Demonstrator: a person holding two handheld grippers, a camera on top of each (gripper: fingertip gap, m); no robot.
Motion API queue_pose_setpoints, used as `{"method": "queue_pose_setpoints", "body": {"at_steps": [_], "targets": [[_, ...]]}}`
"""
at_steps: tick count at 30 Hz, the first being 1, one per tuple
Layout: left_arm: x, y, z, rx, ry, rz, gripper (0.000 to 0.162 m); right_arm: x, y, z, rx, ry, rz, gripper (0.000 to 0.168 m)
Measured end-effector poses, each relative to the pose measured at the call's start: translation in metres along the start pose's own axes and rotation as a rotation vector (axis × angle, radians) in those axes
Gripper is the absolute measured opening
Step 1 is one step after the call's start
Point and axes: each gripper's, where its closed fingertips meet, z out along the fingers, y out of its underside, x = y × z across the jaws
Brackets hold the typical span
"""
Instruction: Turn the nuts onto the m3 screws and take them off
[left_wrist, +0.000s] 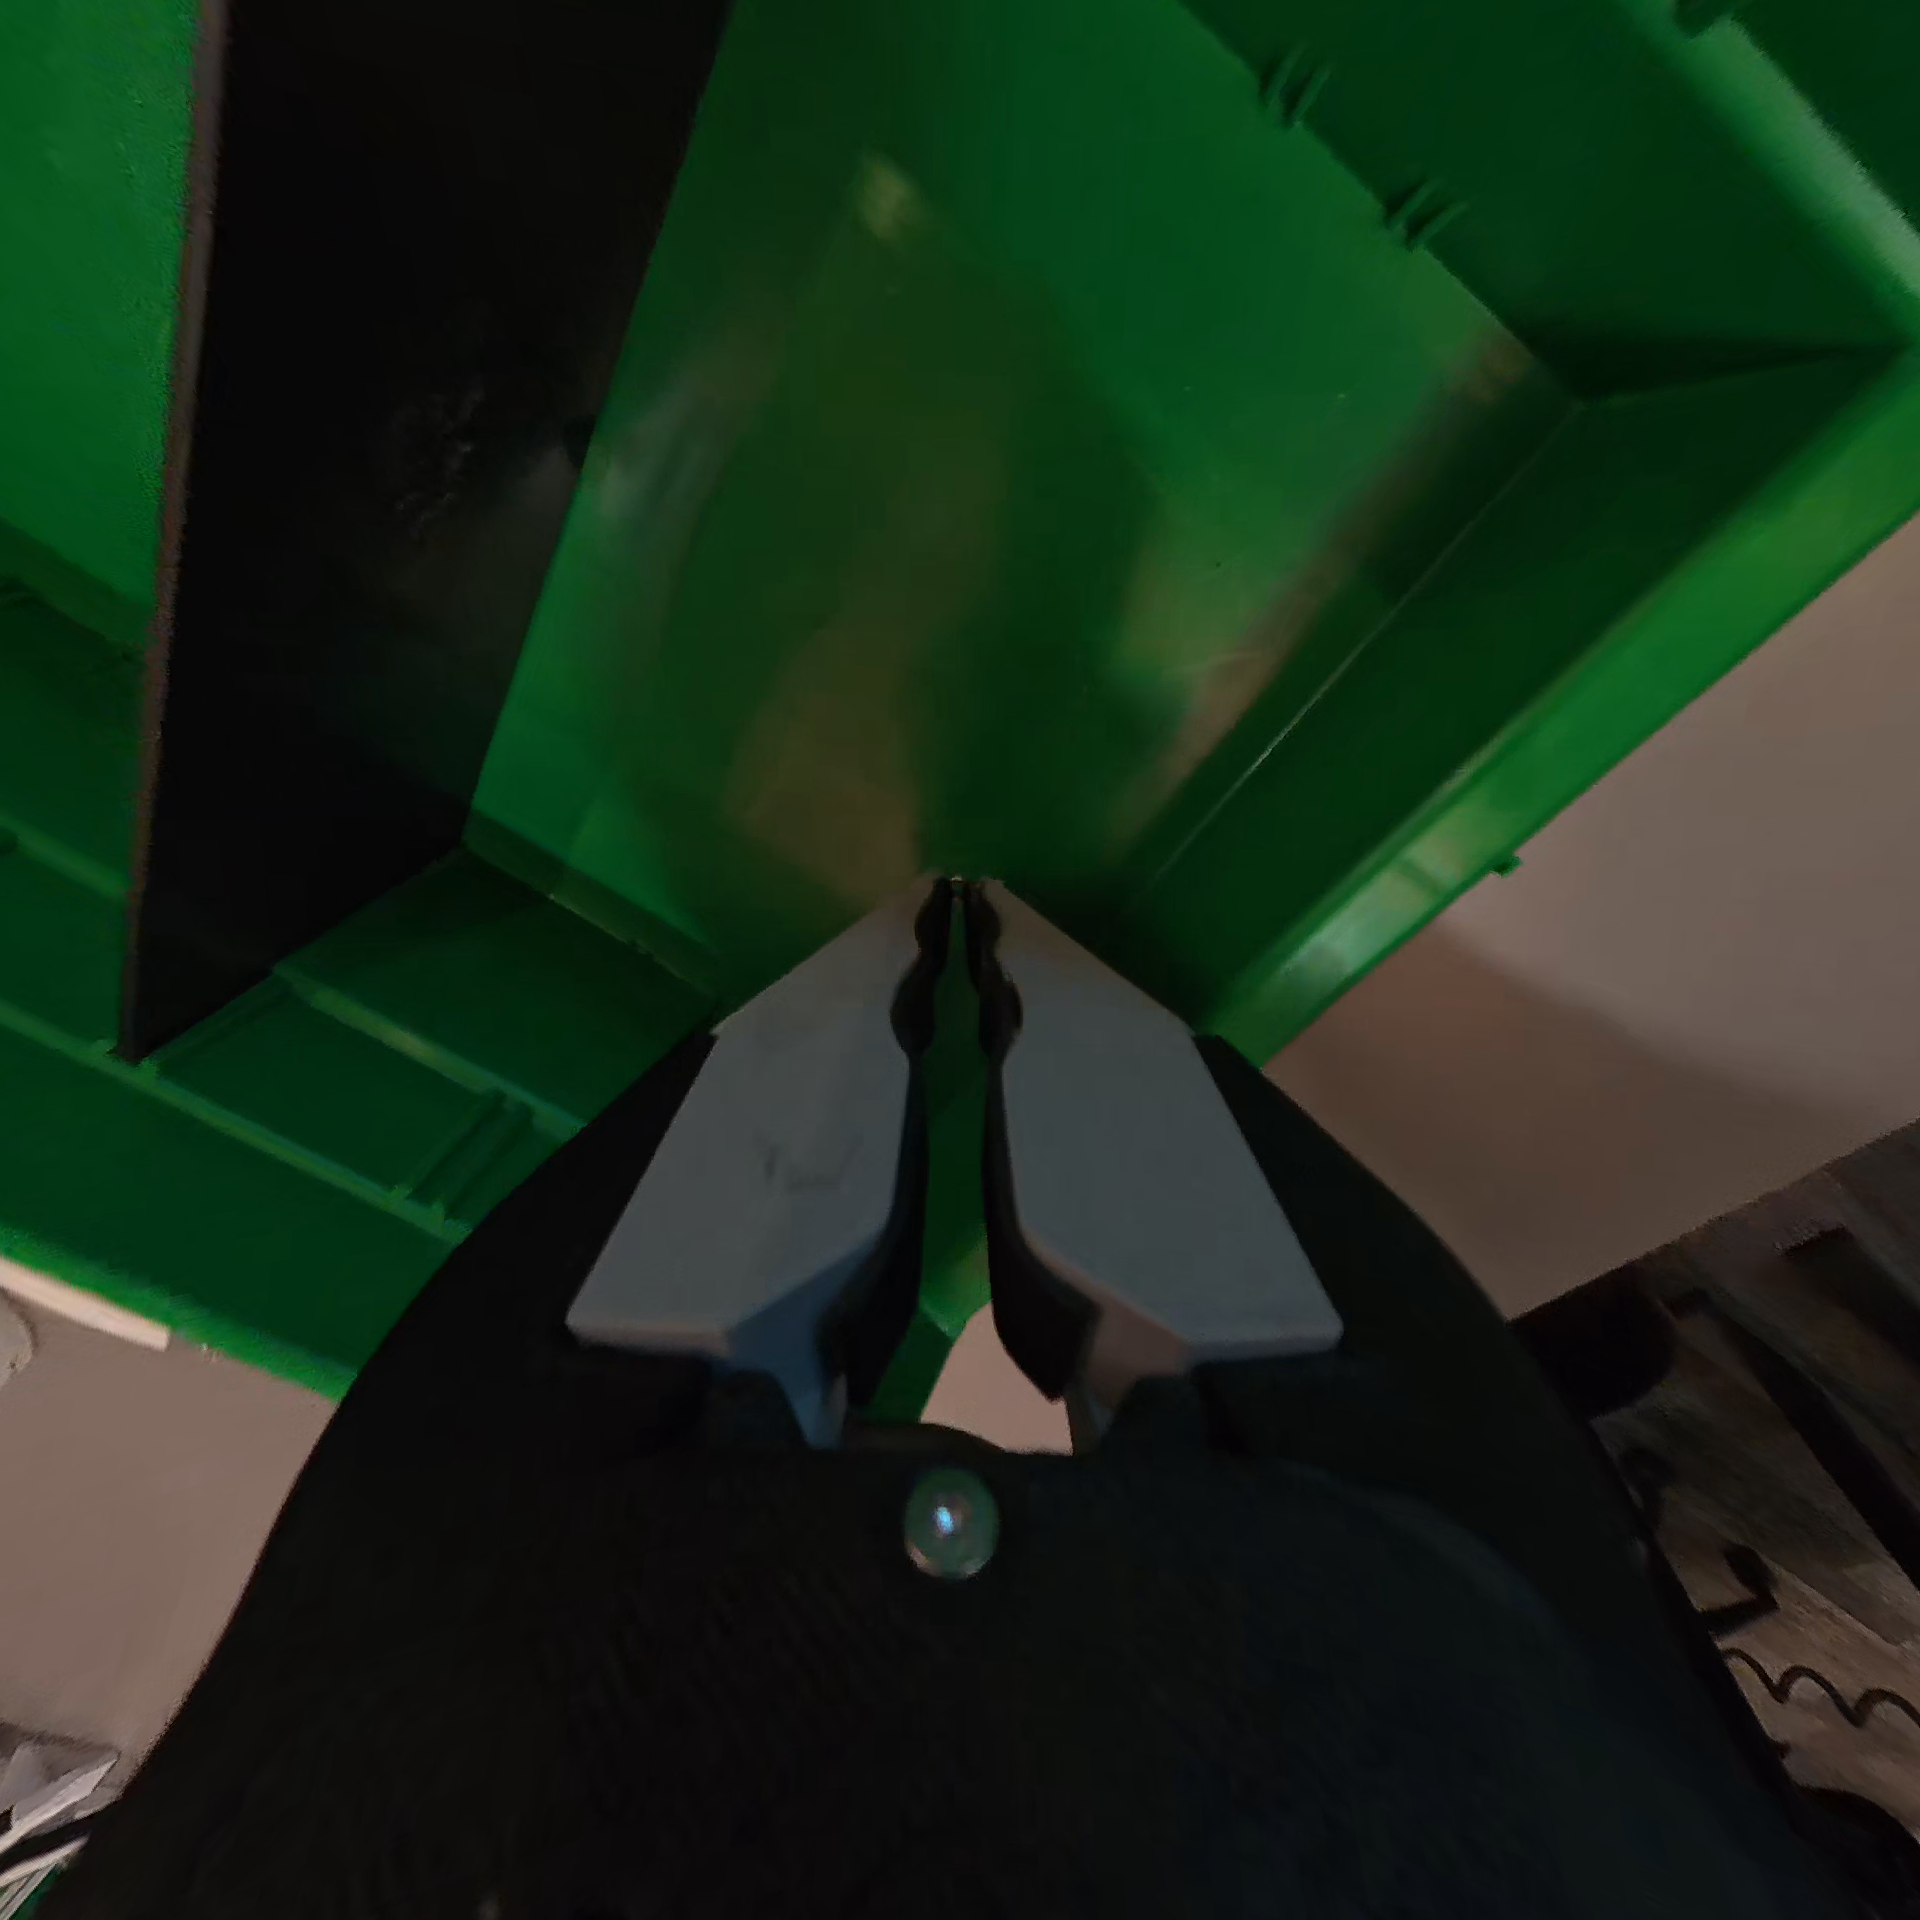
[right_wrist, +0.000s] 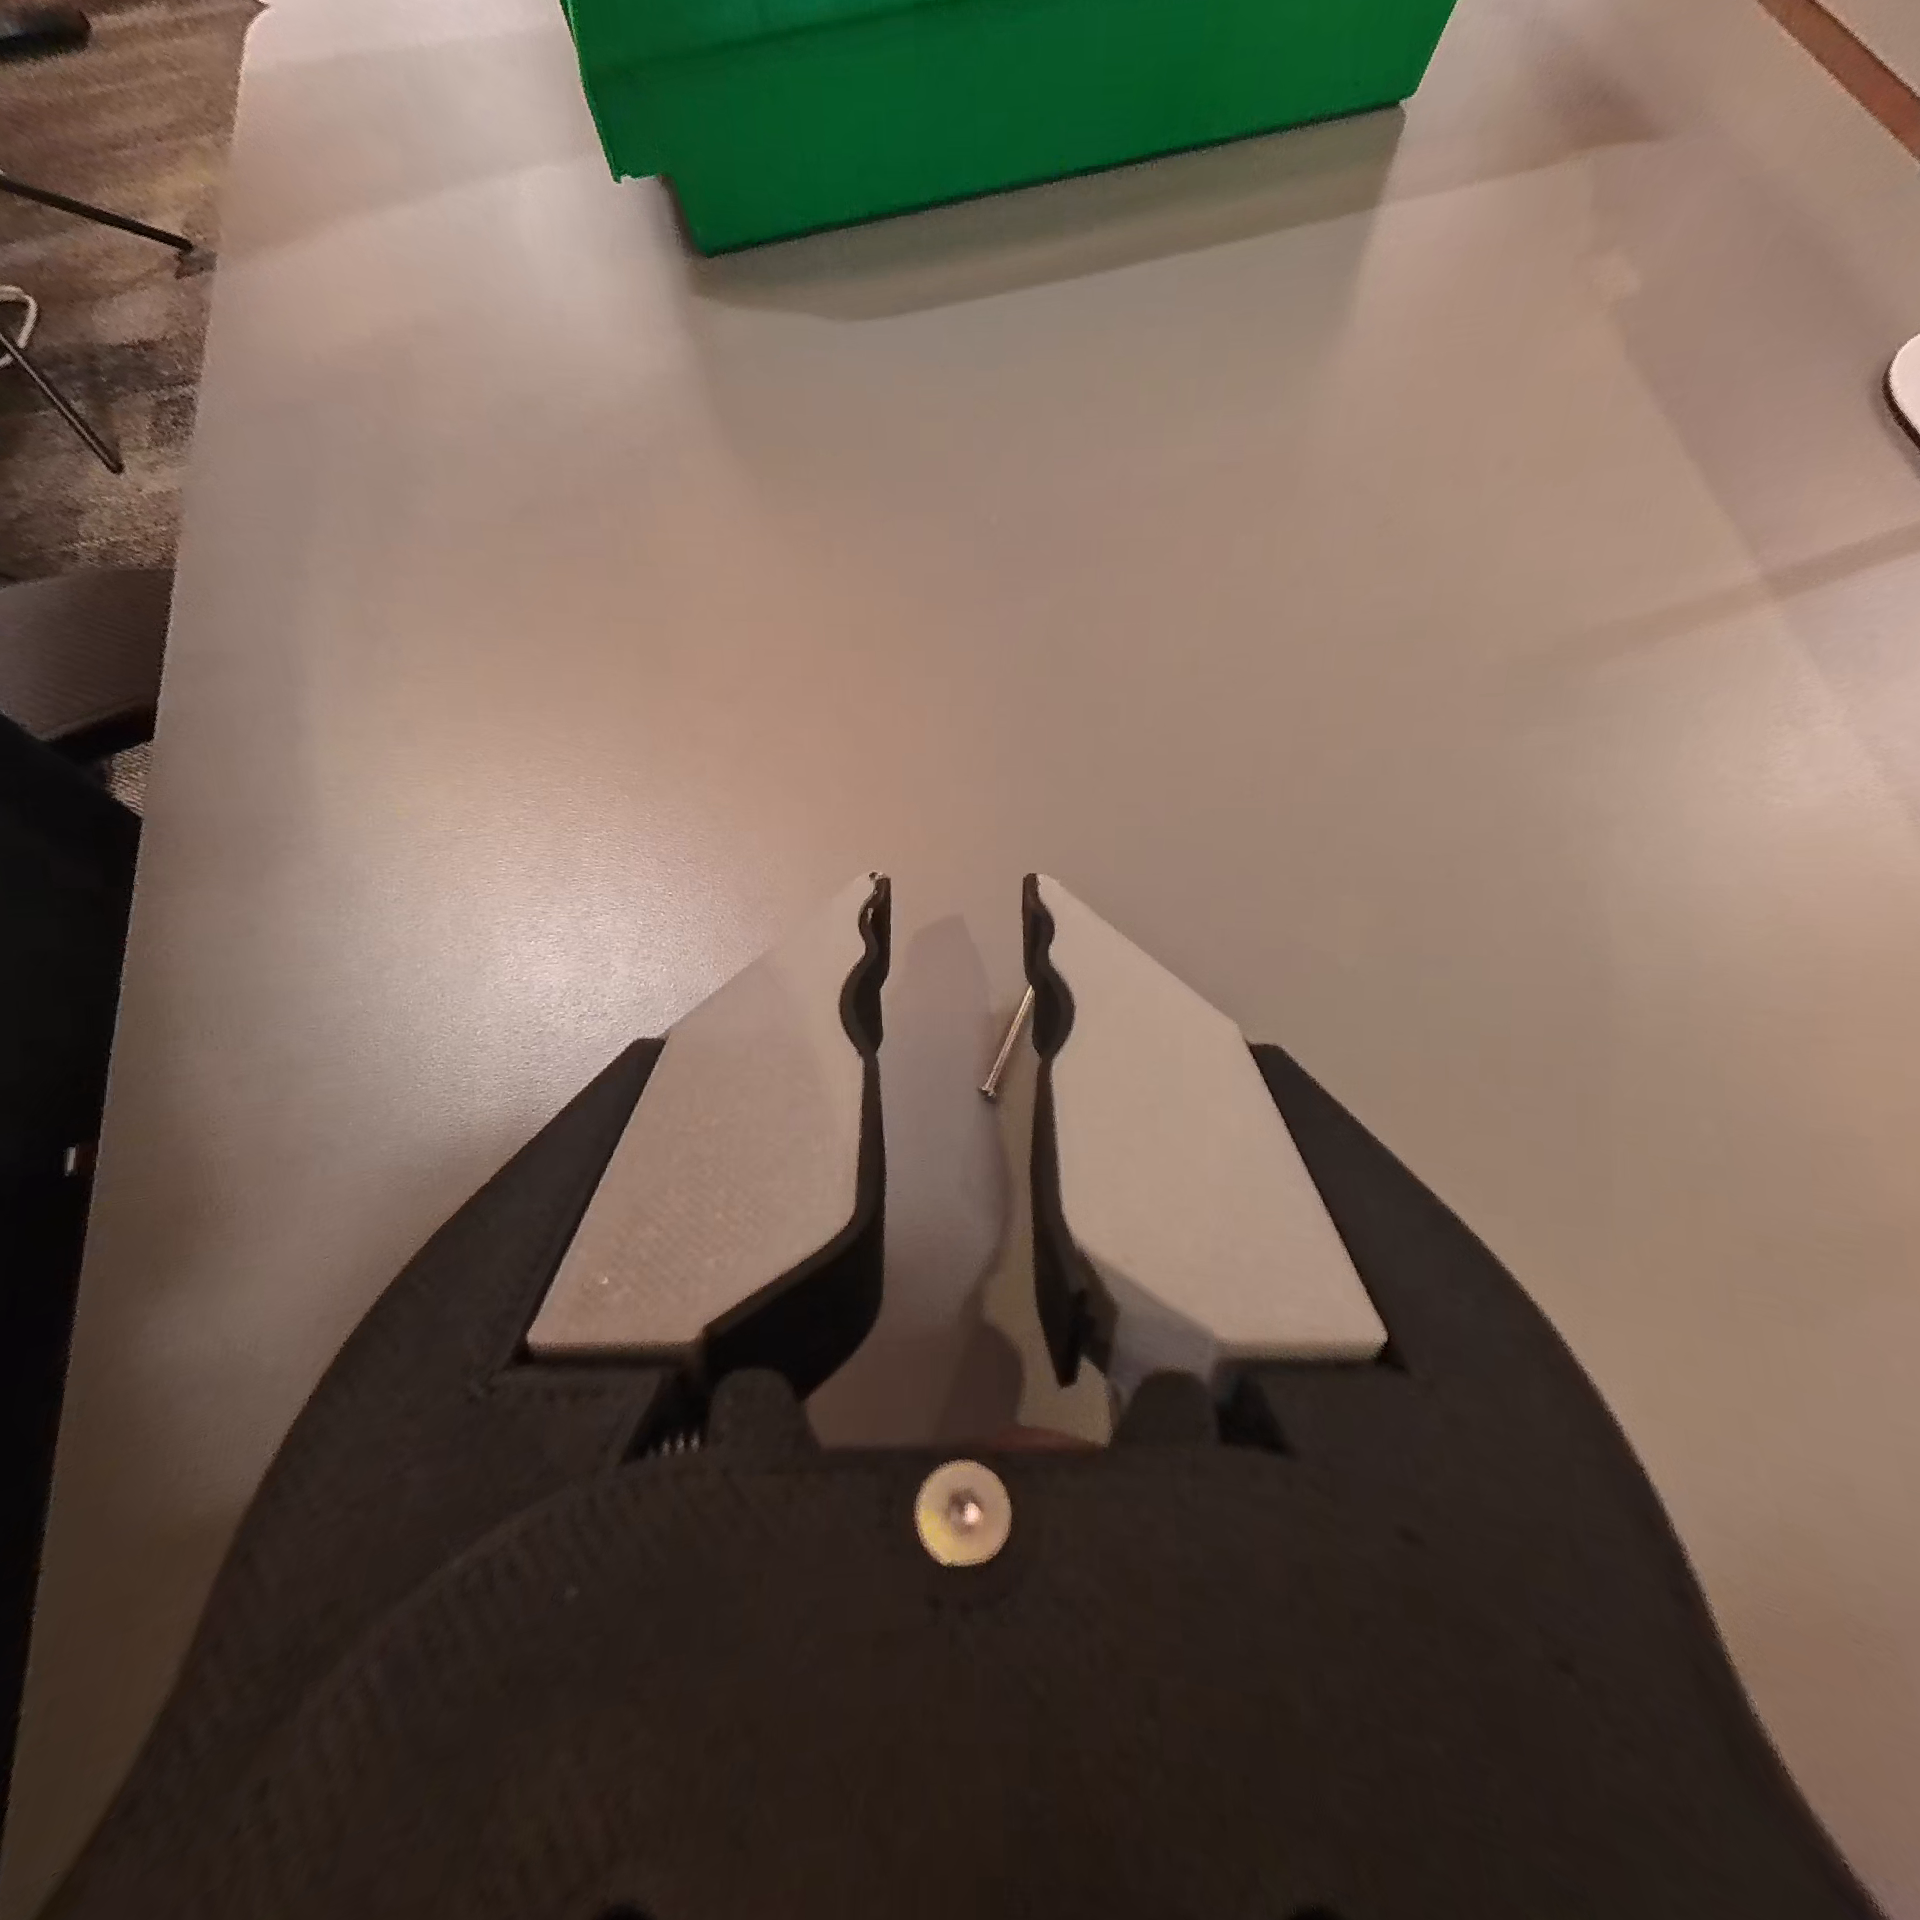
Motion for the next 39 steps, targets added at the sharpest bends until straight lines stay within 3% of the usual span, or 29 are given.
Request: {"method": "queue_pose_setpoints", "body": {"at_steps": [7,12,16,21,25,29,33,39], "targets": [[-0.007,-0.003,-0.028,0.022,-0.053,-0.002,0.001,0.003,0.001,0.0,-0.005,0.011,-0.002,0.022],[-0.006,-0.022,-0.065,0.06,-0.114,0.025,0.001,0.008,0.0,-0.006,0.007,0.03,0.003,0.022],[0.008,-0.059,-0.101,0.133,-0.151,0.08,0.001,0.017,-0.007,-0.018,0.041,0.066,0.008,0.022],[0.054,-0.132,-0.119,0.209,-0.132,0.223,0.001,0.031,-0.014,-0.036,0.081,0.121,0.028,0.022],[0.112,-0.206,-0.101,0.249,-0.043,0.364,0.001,0.039,-0.014,-0.044,0.093,0.15,0.035,0.022],[0.171,-0.26,-0.055,0.233,0.064,0.474,0.0,0.044,-0.013,-0.048,0.095,0.166,0.044,0.022],[0.202,-0.282,-0.018,0.197,0.127,0.506,0.0,0.05,-0.01,-0.05,0.087,0.185,0.048,0.022],[0.211,-0.286,0.008,0.168,0.17,0.477,0.0,0.049,-0.007,-0.049,0.064,0.183,0.045,0.023]]}}
